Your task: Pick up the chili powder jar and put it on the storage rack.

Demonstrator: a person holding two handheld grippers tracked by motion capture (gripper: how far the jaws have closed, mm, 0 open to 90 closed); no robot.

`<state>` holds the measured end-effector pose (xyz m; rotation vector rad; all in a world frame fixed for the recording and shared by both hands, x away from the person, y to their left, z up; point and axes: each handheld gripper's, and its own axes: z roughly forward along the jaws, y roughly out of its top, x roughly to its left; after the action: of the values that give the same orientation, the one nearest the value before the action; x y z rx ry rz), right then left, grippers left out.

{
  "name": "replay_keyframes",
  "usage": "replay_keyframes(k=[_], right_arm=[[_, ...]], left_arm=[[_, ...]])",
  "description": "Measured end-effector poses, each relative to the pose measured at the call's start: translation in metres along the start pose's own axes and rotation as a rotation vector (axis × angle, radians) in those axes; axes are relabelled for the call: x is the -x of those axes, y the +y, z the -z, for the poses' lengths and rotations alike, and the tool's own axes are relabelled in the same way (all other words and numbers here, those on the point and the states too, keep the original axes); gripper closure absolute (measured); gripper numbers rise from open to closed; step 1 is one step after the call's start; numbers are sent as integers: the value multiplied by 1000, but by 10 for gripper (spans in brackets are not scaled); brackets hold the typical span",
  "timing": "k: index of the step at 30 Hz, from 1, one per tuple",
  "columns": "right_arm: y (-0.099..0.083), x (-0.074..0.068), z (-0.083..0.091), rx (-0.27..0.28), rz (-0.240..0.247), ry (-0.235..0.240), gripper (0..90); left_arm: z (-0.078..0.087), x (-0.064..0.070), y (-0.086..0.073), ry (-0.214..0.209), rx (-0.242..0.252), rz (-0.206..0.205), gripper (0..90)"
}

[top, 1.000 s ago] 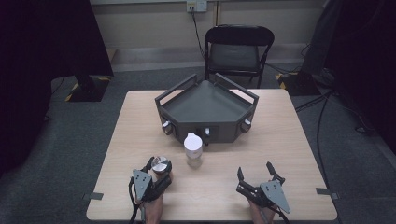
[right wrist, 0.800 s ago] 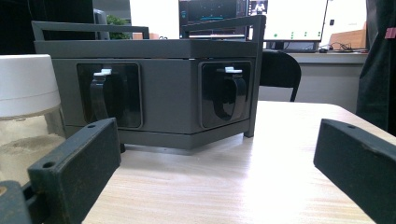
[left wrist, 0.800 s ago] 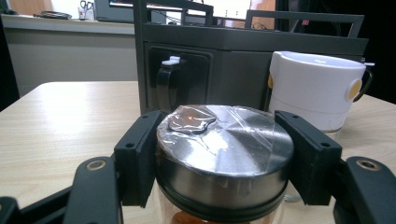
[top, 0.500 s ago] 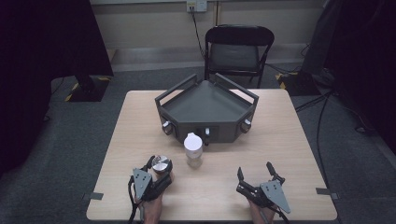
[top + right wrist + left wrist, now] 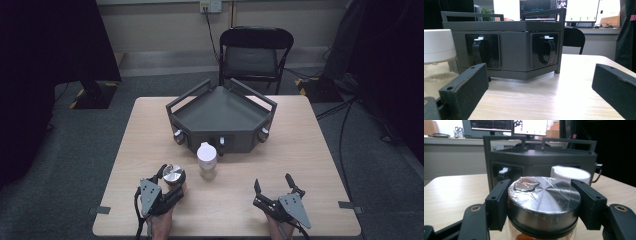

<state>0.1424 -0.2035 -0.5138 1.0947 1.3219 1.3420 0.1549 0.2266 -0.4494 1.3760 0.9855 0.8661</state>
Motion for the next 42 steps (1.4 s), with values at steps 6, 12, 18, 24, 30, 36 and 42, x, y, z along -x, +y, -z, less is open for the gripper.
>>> replay_keyframes(k=[6,12,18,24,30,36,42], right_arm=[[0,0,0,0,0,0,0],[0,0,0,0,0,-2,0],[0,0,0,0,0,-2,0],[0,0,0,0,0,-2,0],[0,0,0,0,1,-2,0],[0,0,0,0,0,-2,0],[0,0,0,0,0,-3,0]], left_arm=[[1,-1,9,-30,12,-14,350],[-2,-5,15,-41,23,-12,350],[-6,-10,24,-51,27,-16,350],[-10,-14,31,-63,35,-23,350],[-15,-15,38,-62,42,-28,350],[-21,-15,51,-68,45,-53,350],[-29,-14,61,-84,67,-71,350]])
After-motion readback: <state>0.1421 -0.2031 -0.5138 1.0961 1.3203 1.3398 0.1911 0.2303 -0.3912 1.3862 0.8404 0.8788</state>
